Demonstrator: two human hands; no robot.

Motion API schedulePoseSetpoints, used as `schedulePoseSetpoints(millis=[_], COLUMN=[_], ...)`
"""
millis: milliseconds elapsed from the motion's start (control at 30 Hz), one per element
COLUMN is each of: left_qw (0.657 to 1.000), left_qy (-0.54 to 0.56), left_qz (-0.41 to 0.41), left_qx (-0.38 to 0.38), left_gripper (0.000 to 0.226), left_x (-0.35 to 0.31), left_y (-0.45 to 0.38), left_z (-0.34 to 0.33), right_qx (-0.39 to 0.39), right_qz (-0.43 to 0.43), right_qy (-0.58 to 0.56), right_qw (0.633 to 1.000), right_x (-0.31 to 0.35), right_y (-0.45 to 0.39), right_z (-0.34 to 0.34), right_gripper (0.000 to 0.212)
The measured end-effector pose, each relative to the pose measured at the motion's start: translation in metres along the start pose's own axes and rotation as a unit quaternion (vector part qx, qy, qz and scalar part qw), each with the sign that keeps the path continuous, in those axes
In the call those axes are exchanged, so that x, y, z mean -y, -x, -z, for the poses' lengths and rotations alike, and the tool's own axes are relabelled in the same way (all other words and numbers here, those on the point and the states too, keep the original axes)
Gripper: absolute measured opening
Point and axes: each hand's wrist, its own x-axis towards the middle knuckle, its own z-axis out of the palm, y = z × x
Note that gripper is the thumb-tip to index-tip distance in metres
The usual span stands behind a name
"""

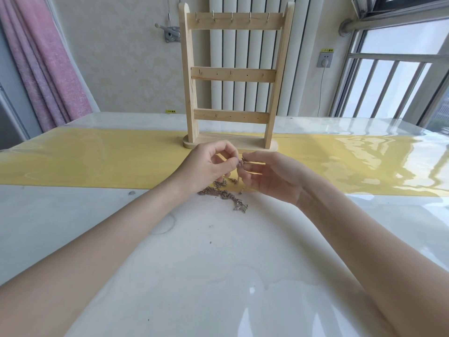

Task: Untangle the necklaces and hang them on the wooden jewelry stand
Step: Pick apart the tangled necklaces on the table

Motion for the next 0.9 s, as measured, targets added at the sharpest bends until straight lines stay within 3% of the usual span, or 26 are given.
schedulePoseSetpoints(millis=[100, 233, 400, 533, 633, 733, 900], left_qw=[0.999, 0.996, 0.991, 0.989, 0.985, 0.986, 0.984], left_qy=[-0.034, -0.077, -0.126, -0.135, -0.137, -0.103, 0.073], left_qz=[-0.007, -0.041, -0.047, -0.032, -0.044, -0.024, 0.043], left_qx=[0.025, 0.004, -0.004, -0.041, -0.091, -0.133, -0.155], left_gripper=[0.02, 0.015, 0.019, 0.019, 0.022, 0.024, 0.023], left_x=[-0.0007, -0.0005, 0.0021, 0.0028, 0.0017, 0.0038, -0.0003], left_y=[0.0027, 0.004, 0.0034, 0.0021, 0.0011, -0.0019, -0.0033], left_z=[-0.0024, -0.004, -0.0039, -0.003, -0.0027, 0.0001, -0.0074], right_qx=[0.0, -0.033, -0.063, -0.075, -0.065, -0.05, -0.064], right_qz=[-0.006, -0.003, 0.055, 0.098, 0.082, 0.043, 0.031], right_qy=[0.039, 0.059, 0.069, 0.053, 0.052, 0.031, 0.037], right_qw=[0.999, 0.998, 0.994, 0.991, 0.993, 0.997, 0.997], right_x=[-0.0006, -0.001, -0.0034, -0.0027, -0.0023, -0.0018, -0.0044], right_y=[-0.0006, -0.0011, -0.0028, -0.0033, -0.0014, -0.0001, -0.0008], right_z=[0.0, -0.0004, -0.0017, -0.003, -0.0037, -0.0054, -0.0079], right_gripper=[0.018, 0.018, 0.015, 0.011, 0.01, 0.014, 0.022])
